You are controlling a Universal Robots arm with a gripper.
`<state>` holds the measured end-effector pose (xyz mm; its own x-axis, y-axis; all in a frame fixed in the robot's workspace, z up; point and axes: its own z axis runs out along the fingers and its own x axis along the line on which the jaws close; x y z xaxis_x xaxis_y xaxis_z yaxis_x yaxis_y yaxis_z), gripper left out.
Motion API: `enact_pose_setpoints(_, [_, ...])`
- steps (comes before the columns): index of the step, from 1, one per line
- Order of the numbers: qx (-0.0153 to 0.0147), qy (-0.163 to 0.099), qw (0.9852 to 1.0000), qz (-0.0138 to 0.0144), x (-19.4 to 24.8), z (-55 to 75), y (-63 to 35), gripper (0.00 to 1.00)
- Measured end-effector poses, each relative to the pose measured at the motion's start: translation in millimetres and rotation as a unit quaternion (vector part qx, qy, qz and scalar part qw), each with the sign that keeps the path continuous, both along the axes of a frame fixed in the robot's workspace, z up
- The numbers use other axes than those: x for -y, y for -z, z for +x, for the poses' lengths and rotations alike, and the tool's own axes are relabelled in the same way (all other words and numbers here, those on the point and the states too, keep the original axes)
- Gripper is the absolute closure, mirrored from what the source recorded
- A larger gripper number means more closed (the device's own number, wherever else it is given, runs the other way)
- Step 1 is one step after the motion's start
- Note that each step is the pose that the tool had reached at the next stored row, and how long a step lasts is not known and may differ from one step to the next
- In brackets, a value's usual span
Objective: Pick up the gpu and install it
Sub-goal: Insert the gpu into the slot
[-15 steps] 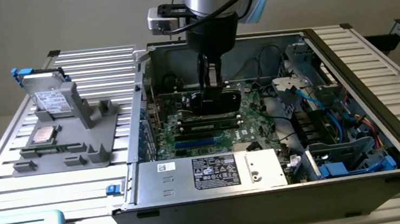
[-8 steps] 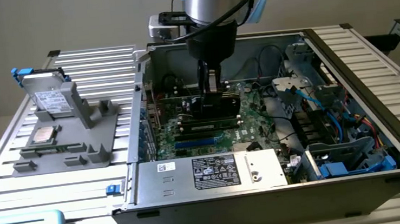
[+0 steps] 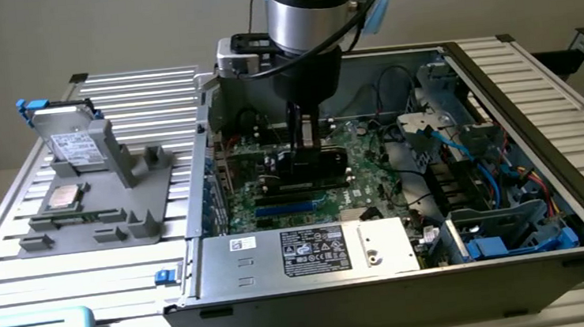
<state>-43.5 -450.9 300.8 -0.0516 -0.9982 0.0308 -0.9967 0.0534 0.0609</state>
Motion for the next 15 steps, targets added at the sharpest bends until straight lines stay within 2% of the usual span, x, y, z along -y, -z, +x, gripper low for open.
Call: enact_pose_setpoints(15, [0.0000,0.000,1.0000,0.0000,2.0,-1.4,27.2,0.73])
